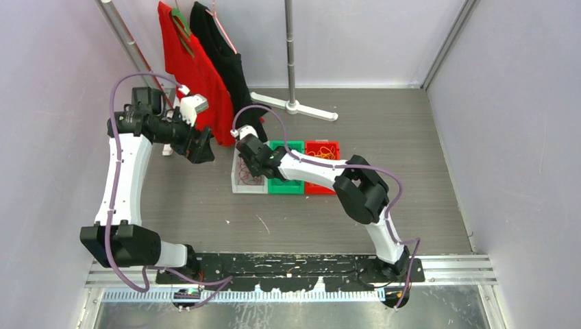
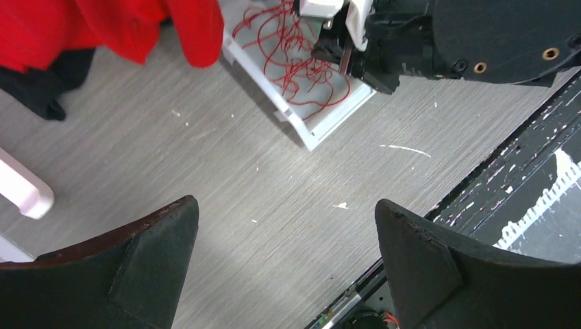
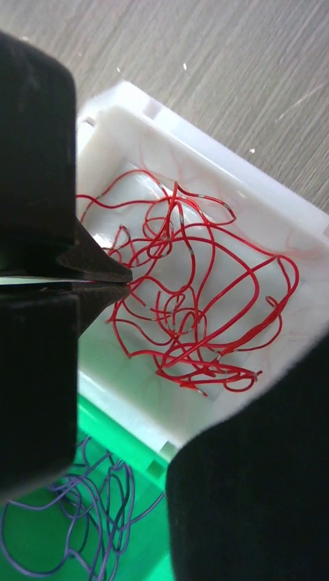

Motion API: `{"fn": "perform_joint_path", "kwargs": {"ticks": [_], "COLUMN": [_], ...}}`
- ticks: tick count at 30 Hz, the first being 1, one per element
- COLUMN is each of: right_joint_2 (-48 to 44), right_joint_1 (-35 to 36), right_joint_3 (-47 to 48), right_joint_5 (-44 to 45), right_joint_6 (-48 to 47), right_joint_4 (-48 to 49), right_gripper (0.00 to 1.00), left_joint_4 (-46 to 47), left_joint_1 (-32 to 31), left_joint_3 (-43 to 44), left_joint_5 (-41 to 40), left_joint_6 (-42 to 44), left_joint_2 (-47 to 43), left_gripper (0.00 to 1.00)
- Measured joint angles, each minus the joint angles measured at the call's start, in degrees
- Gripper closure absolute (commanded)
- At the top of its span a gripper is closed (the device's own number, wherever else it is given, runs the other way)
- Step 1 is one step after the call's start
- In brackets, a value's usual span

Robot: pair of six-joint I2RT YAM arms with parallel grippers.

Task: Untangle the cables

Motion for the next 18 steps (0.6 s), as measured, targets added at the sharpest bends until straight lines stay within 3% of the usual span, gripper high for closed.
{"fn": "perform_joint_path", "kwargs": {"ticks": [3, 6, 9, 18], "right_joint_2": [2.67, 4.96, 5.4, 1.95], "right_joint_1": [0.07, 0.46, 1.27, 2.25], "right_joint_3": [1.49, 2.89, 2.97, 2.54], "right_joint_5": [0.76, 3.3, 6.23, 7.89], "right_joint_6": [-0.42, -1.11, -2.64, -3.93], "right_joint_4": [-0.2, -0.11, -0.59, -1.4], "right_gripper": [0.94, 0.73, 0.6, 0.47], "left_joint_4": [2.47, 6.03, 10.12, 14.93], "left_joint_1": [1.55, 2.45, 2.91, 4.61], "left_joint_3": [-4.44, -8.98, -13.46, -17.68], "left_joint_5": [-0.74, -1.99, -3.54, -6.91], "left_joint_6": [-0.48, -1.86, -3.3, -4.81], "left_joint_2": [0.0, 0.0, 0.24, 1.97], "left_gripper": [0.01, 0.0, 0.01, 0.0]}}
